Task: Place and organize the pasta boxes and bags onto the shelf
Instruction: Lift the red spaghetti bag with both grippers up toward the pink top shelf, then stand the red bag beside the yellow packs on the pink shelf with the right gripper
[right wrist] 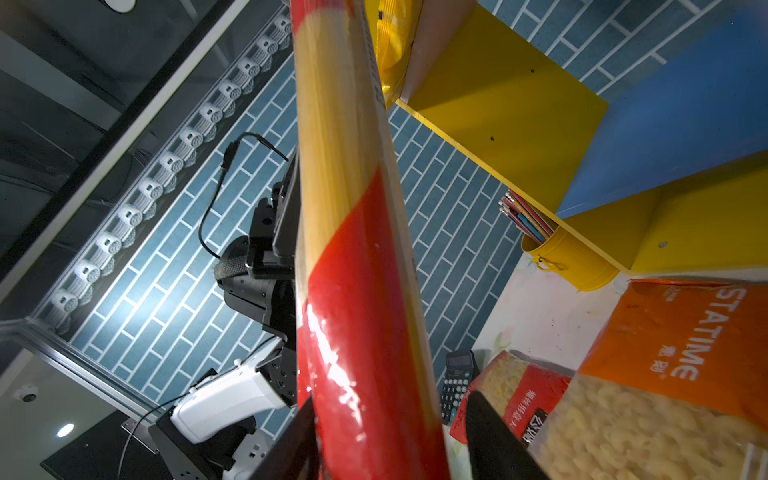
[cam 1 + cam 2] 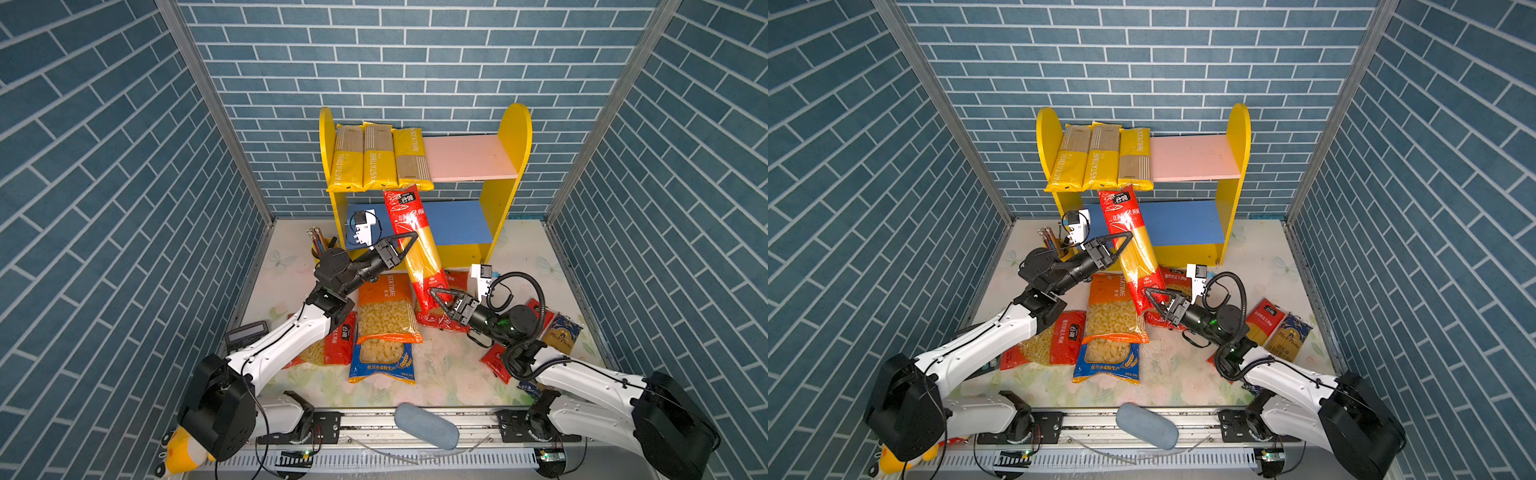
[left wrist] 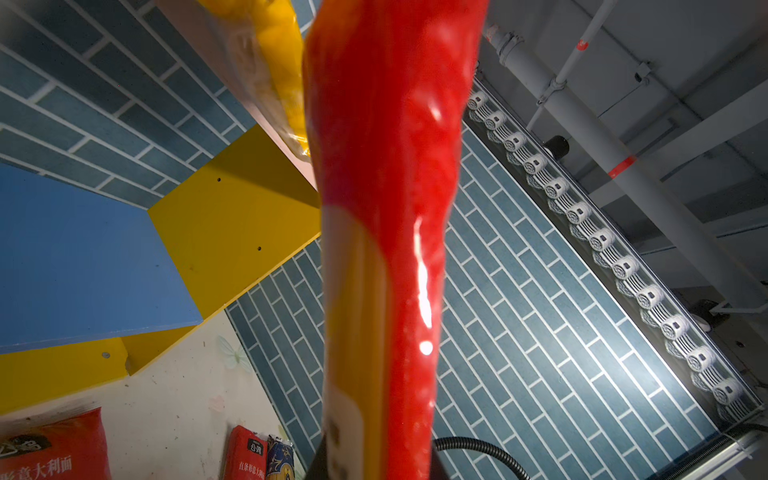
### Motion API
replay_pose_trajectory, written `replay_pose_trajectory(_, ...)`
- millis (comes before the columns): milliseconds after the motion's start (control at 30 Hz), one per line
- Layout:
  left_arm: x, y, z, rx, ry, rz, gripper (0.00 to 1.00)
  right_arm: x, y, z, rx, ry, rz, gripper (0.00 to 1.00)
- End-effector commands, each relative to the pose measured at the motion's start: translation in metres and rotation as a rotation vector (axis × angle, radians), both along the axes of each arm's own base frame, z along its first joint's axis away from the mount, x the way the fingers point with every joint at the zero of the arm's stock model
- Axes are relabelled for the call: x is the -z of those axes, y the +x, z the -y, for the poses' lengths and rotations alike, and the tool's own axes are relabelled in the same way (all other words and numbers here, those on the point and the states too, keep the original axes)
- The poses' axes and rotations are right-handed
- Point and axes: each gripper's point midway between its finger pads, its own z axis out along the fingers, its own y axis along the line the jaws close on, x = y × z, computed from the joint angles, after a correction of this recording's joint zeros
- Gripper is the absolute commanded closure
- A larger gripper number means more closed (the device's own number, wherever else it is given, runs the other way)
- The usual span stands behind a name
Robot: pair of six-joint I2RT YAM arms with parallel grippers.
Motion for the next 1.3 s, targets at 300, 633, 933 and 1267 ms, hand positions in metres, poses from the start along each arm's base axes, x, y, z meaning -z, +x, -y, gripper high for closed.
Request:
replay_pose_trajectory(300,-0.074,-0.017,-0.007,-0.026,-0.040,0.194,0.54,-0.087,-0.002,0.002,0.004,0.237,0.142,0.88)
replay_pose_trajectory(633,-0.092,-0.023,-0.010,-0.025,-0.002,0.234,0.28,-0.169,0.007,0.017,0.051,0.230,0.310,0.94)
replay_pose_trajectory(933,-0.060,-0.032,-0.022,-0.068,0.086,0.195,0.25,-0.224,0.085,0.057,0.272,0.121,0.173,0.96)
replay_pose_trajectory(1267,0.025,-0.046,-0.041,-0.107,0.155,0.027,0.25,-0.243,0.171,0.077,0.435,0.007,-0.082,1.00)
